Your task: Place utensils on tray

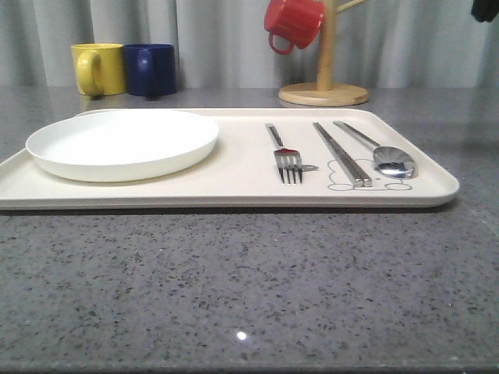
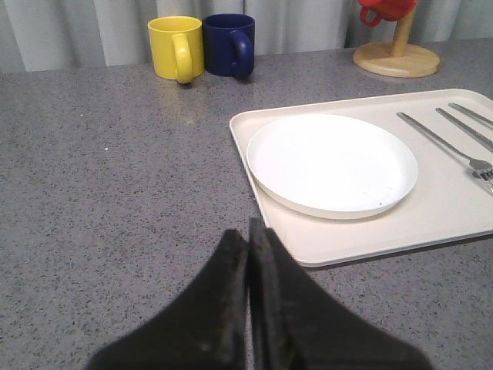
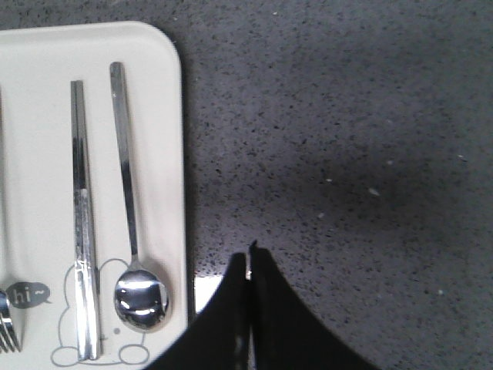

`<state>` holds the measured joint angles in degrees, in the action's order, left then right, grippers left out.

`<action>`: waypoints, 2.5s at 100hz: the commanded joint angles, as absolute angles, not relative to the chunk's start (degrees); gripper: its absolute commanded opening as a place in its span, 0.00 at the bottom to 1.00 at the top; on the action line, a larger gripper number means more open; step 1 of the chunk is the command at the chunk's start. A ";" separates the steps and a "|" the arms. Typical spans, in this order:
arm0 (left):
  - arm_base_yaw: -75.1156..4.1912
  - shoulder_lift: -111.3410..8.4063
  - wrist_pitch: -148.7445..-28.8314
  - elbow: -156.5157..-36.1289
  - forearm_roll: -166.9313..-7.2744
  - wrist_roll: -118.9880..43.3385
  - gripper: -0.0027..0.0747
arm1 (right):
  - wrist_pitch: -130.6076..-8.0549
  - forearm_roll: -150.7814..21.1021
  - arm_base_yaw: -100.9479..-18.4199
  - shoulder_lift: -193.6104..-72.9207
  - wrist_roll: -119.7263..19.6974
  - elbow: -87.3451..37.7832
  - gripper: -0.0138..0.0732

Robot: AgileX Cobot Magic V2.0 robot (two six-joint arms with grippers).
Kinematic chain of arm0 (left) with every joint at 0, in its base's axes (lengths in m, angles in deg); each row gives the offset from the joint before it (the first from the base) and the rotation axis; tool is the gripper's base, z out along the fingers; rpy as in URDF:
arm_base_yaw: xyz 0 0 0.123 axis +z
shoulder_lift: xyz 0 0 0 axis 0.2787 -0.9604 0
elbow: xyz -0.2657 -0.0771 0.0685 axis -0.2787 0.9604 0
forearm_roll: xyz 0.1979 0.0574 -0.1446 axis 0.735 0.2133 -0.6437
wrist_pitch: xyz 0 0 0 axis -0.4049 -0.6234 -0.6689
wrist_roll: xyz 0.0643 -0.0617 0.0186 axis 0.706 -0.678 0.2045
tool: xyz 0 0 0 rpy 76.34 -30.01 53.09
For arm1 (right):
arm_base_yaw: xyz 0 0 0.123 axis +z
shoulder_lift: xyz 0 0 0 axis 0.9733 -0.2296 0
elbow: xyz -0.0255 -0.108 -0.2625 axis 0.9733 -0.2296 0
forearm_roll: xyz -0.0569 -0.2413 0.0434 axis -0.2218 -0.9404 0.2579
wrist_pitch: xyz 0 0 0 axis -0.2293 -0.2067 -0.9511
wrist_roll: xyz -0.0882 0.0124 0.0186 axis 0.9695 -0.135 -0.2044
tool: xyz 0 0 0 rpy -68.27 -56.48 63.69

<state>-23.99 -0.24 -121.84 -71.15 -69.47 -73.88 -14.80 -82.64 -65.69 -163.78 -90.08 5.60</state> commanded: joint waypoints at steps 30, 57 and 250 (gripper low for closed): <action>-24.37 -0.92 -118.01 -72.47 -70.06 -73.89 0.01 | -25.58 -78.80 -75.58 -147.22 -78.23 -8.69 0.07; -24.37 -0.92 -118.01 -72.47 -70.06 -73.89 0.01 | -41.75 -78.62 -79.79 -134.51 -77.63 -26.86 0.07; -24.37 -0.92 -118.01 -72.47 -70.06 -73.89 0.01 | -85.98 -78.68 -79.79 -73.19 -77.63 -86.78 0.07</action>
<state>-23.99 -0.24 -121.84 -71.15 -69.47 -73.88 -81.26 -78.74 -79.40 -74.38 -78.18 -86.82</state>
